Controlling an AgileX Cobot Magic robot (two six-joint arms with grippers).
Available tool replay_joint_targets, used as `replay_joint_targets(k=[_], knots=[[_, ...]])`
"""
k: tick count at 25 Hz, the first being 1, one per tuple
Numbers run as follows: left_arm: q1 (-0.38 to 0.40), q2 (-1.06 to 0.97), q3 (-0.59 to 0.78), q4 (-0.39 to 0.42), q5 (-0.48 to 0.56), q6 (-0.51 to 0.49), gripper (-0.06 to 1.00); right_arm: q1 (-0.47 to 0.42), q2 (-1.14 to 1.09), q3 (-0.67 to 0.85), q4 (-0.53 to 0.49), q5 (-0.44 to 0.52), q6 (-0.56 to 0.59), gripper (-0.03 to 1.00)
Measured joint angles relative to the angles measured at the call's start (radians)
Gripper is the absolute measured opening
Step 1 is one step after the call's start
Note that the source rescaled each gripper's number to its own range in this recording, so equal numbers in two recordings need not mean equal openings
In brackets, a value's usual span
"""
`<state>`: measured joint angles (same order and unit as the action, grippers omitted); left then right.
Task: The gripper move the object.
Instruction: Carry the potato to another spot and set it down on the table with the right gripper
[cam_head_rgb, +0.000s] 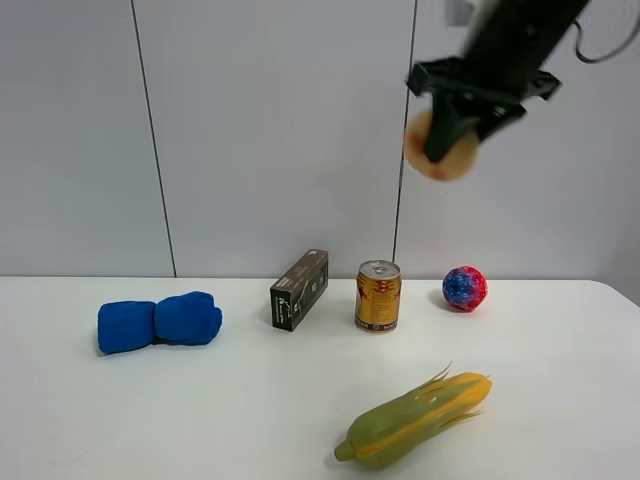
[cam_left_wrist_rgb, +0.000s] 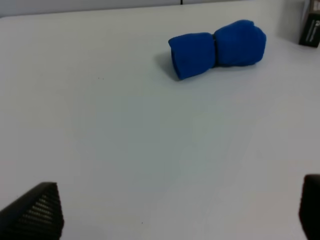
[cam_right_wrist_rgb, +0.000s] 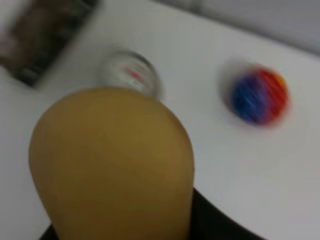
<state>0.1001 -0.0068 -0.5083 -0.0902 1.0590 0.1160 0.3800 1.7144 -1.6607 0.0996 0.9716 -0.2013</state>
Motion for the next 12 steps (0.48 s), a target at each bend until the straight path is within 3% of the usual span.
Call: replay_joint_targets(k=[7,12], knots=[[0.000,0.000,0.000,0.000,0.000,0.000,1.00,0.281,0.178,-0.199,0.071,0.019,-0.081,0.00],[0.000,0.000,0.000,0.000,0.000,0.000,1.00,0.405,0.375,-0.305,0.126,0.063,-0.216,0.00]])
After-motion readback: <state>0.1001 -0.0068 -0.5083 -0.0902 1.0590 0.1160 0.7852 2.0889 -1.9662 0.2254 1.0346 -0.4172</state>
